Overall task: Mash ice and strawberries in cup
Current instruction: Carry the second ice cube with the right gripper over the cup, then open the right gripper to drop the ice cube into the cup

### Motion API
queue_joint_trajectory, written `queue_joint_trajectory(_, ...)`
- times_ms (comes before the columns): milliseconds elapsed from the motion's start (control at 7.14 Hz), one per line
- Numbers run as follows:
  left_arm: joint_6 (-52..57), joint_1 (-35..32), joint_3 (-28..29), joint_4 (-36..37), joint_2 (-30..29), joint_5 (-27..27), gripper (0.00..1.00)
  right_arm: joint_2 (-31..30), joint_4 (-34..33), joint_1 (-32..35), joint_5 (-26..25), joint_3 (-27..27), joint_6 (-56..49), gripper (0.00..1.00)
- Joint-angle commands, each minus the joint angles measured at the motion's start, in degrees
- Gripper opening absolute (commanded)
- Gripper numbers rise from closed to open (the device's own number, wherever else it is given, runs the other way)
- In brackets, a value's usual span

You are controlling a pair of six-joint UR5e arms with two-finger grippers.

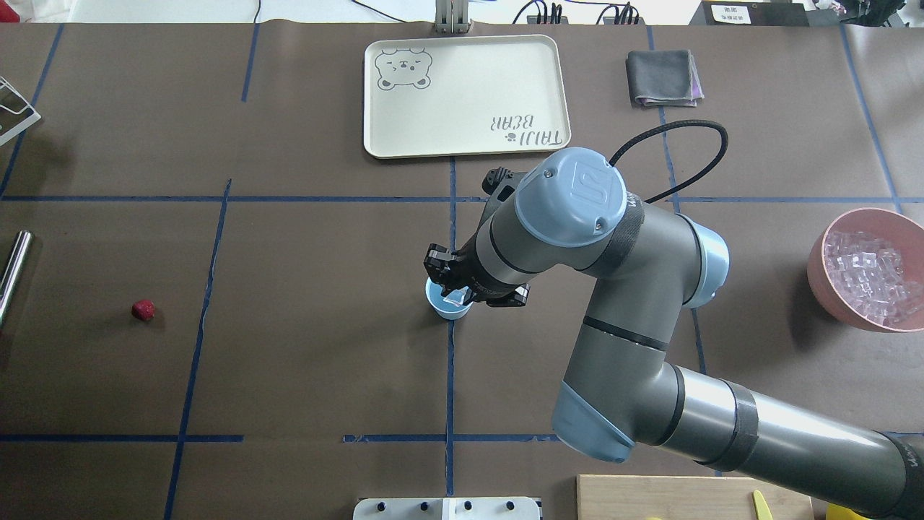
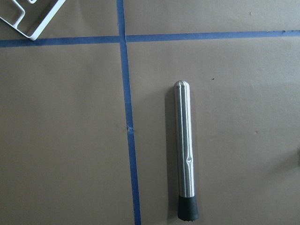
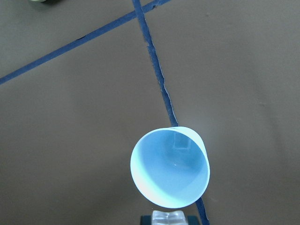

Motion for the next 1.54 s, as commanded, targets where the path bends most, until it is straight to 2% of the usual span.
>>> queue_joint_trajectory(0,0.08,0.00,0.00,0.00,-0.03,0.00,1.00,0.21,0.06,-0.48,-1.05,-1.41,-0.20,0.04)
queue_joint_trajectory(560,-0.10,0.00,0.00,0.00,-0.03,0.00,1.00,2.58,-0.03,-0.57,-2.02,-4.93,-0.20,0.12)
queue_joint_trajectory(700,-0.10,0.00,0.00,0.00,0.06,0.00,1.00,2.67,-0.03,-0.57,-2.54,-5.11,-0.20,0.19)
queue_joint_trajectory(840,-0.10,0.00,0.00,0.00,0.06,0.00,1.00,2.58,-0.11,-0.57,-2.55,-5.19,-0.20,0.54)
queue_joint_trajectory(980,-0.10,0.00,0.00,0.00,-0.03,0.00,1.00,2.58,-0.11,-0.74,-2.81,-5.28,-0.20,0.66)
queue_joint_trajectory(1260,-0.10,0.00,0.00,0.00,0.06,0.00,1.00,2.32,-0.20,0.30,-2.20,-4.50,-0.72,0.79)
queue_joint_trajectory(1400,-0.10,0.00,0.00,0.00,0.06,0.00,1.00,-0.81,-0.46,3.88,0.68,-2.06,-2.12,0.99)
